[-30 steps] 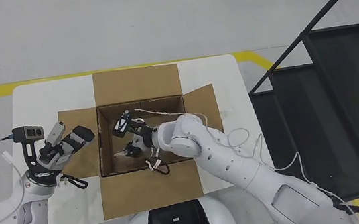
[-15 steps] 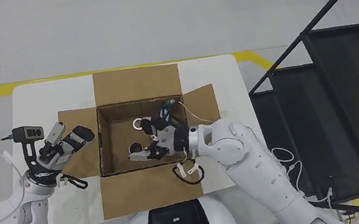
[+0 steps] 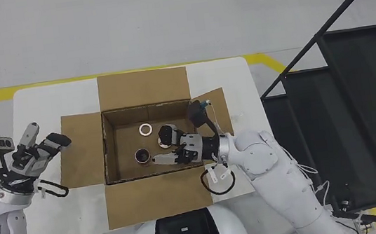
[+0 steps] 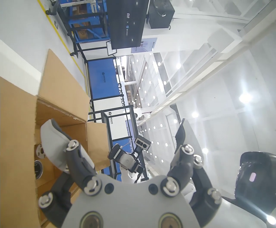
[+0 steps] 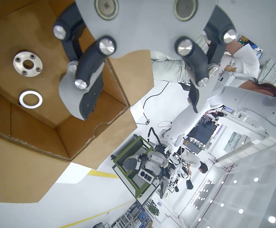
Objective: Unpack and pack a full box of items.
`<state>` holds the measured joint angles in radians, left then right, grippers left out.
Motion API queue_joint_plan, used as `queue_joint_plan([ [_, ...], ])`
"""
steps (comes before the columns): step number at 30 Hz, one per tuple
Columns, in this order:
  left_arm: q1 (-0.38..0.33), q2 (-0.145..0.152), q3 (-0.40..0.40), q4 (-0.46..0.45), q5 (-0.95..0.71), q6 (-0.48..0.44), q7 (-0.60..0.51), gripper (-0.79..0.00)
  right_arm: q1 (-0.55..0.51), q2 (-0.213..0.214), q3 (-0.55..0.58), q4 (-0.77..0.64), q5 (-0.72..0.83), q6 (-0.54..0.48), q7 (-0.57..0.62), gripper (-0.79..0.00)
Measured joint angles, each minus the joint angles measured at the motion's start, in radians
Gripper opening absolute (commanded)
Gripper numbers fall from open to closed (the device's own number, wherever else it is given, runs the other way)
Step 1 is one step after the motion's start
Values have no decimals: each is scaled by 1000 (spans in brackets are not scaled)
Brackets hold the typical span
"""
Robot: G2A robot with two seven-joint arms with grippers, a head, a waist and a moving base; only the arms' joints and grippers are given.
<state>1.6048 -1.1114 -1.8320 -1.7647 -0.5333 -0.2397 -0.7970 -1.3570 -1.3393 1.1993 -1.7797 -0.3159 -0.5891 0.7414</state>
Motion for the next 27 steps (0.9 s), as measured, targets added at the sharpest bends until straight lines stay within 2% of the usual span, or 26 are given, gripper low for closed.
queue_joint_plan([
  [11, 0, 0, 2, -3, -2, -1, 4, 0, -6, -1, -5, 0, 10, 8, -7, 0],
  [14, 6, -1, 6, -14, 2, 0, 20, 0, -24, 5, 8, -16, 154, 70, 21, 0],
  [18, -13, 4, -45, 34, 95, -70, 65, 0, -68, 27, 127, -64, 434, 172, 109, 0],
  [20, -31, 6, -64, 71, 126, -98, 97, 0, -101, 37, 199, -89, 518, 198, 130, 0],
  [24, -78, 11, -78, 166, 197, -114, 148, 0, -194, 54, 362, -125, 627, 200, 93, 0],
  [27, -114, 11, -48, 236, 259, -127, 176, 0, -249, 60, 447, -104, 666, 193, 39, 0],
])
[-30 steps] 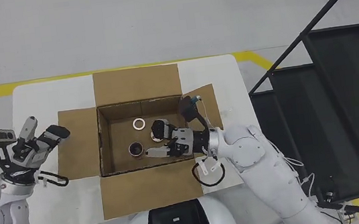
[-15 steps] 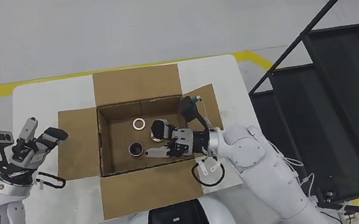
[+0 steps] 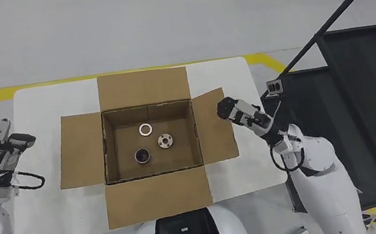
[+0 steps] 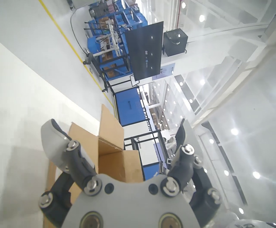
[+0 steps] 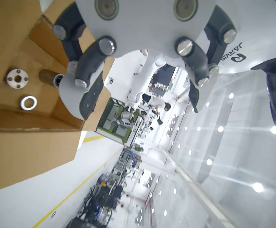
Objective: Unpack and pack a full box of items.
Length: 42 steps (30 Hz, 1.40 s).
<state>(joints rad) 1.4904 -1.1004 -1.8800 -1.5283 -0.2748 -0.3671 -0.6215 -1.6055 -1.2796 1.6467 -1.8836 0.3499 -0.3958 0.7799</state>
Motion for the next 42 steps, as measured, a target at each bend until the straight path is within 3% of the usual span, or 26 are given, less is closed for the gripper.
queue_joint_plan([
  [5, -57, -6, 92, 111, 89, 8, 28, 0, -28, 4, 44, 79, 6, 16, -58, 0],
  [12, -112, -24, 196, 250, 159, 30, 187, 0, -11, 7, 0, 187, -81, 25, -87, 0],
  [15, -112, -28, 216, 258, 103, 28, 148, 0, 2, 7, -30, 223, -109, 37, -83, 0],
  [23, -52, -21, 163, 157, -190, 83, -118, 0, 28, 8, -95, 230, -50, 31, -25, 0],
  [30, 36, -14, 126, -46, -381, 195, -310, 0, 19, 9, -146, 131, 53, 27, 59, 0],
  [36, 32, -17, 228, -132, -334, 224, -366, 0, 79, 1, -252, 184, 75, 22, 90, 0],
  [42, -7, -23, 344, -116, -196, 192, -341, 0, 179, -13, -393, 313, -14, 20, 64, 0],
])
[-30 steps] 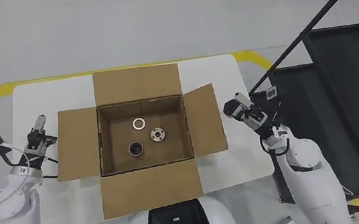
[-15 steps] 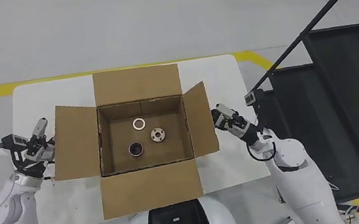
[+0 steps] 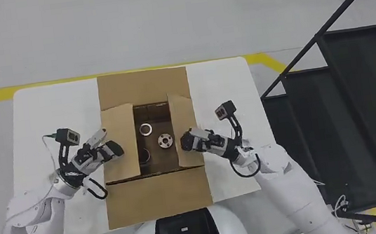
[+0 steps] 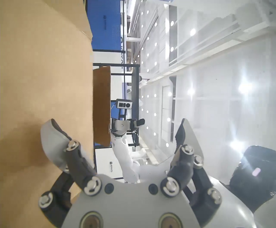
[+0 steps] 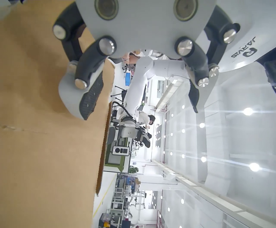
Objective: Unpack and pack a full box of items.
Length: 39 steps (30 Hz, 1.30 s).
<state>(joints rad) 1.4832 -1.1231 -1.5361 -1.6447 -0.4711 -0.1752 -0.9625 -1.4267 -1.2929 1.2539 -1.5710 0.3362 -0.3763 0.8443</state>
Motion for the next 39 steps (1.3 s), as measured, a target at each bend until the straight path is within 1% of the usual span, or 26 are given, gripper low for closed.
queue_joint_plan([
  [3, -12, 1, 27, 18, 57, -8, -6, 0, 32, -4, -43, 47, -96, 5, -40, 0],
  [7, -15, 6, 41, 35, 119, -16, -18, 0, 43, -4, -66, 60, -157, 3, -70, 0],
  [11, -9, 9, 42, 32, 141, -27, -14, 0, 26, 3, -51, 27, -166, -1, -73, 0],
  [15, -2, 11, 41, 19, 152, -48, 7, 0, -4, 13, -23, -36, -172, 7, -59, 0],
  [17, 1, 10, 38, 6, 125, -51, 17, 0, -22, 18, -6, -74, -136, 5, -43, 0],
  [20, 16, 9, 15, -32, 3, -36, 16, 0, -65, 29, 45, -144, -38, 7, 10, 0],
  [22, 30, 11, -19, -66, -84, -24, 6, 0, -104, 43, 99, -181, 0, 44, 72, 0],
  [23, 36, 12, -35, -80, -118, -21, 4, 0, -122, 51, 126, -191, -6, 70, 105, 0],
  [25, 53, 14, -73, -111, -194, -10, 1, 0, -166, 69, 193, -210, -76, 131, 167, 0],
  [27, 69, 16, -111, -135, -249, -6, -1, 0, -214, 80, 244, -219, -118, 163, 176, 0],
  [29, 82, 17, -138, -152, -279, -9, 0, 0, -252, 84, 265, -213, -131, 165, 172, 0],
  [32, 99, 18, -166, -169, -296, -28, 4, 0, -290, 88, 263, -180, -167, 147, 147, 0],
  [35, 110, 18, -174, -175, -295, -33, 7, 0, -306, 89, 227, -137, -215, 142, 142, 0],
  [37, 115, 18, -174, -176, -284, -40, 10, 0, -313, 90, 189, -128, -231, 141, 167, 0],
  [39, 121, 18, -172, -176, -268, -50, 13, 0, -319, 90, 155, -130, -208, 136, 201, 0],
])
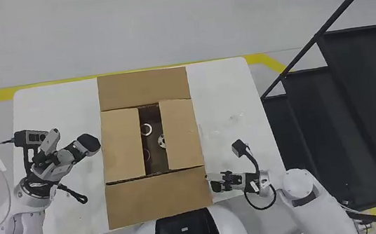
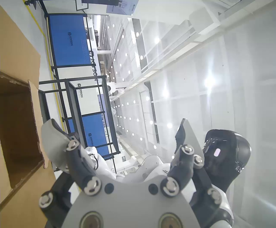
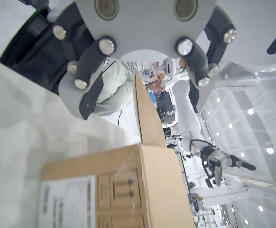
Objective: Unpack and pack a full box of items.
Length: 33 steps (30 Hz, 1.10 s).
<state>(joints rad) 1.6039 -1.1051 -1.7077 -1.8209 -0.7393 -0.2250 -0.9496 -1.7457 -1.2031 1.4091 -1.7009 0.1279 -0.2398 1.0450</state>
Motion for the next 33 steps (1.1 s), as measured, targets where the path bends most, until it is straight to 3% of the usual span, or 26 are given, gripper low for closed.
queue_joint_plan([
  [5, 13, -1, 3, -5, 5, -13, 7, 0, -9, 2, -43, -20, 57, -24, 45, 0],
  [12, 36, -1, -17, -14, -8, -27, 24, 0, -10, 9, -33, -116, 340, -69, 165, 0],
  [15, 40, -1, -24, -13, -7, -28, 29, 0, 35, 7, -28, -112, 421, -81, 135, 0],
  [24, 64, 5, -43, -43, 57, -22, -14, 0, 241, -17, -137, 48, 349, -117, -83, 0],
  [30, 82, 12, -26, -68, 107, -36, -135, 0, 314, -24, -195, 130, 235, -122, -158, 0],
  [33, 74, 10, 12, -52, 157, -75, -137, 0, 324, -25, -207, 139, 198, -131, -179, 0],
])
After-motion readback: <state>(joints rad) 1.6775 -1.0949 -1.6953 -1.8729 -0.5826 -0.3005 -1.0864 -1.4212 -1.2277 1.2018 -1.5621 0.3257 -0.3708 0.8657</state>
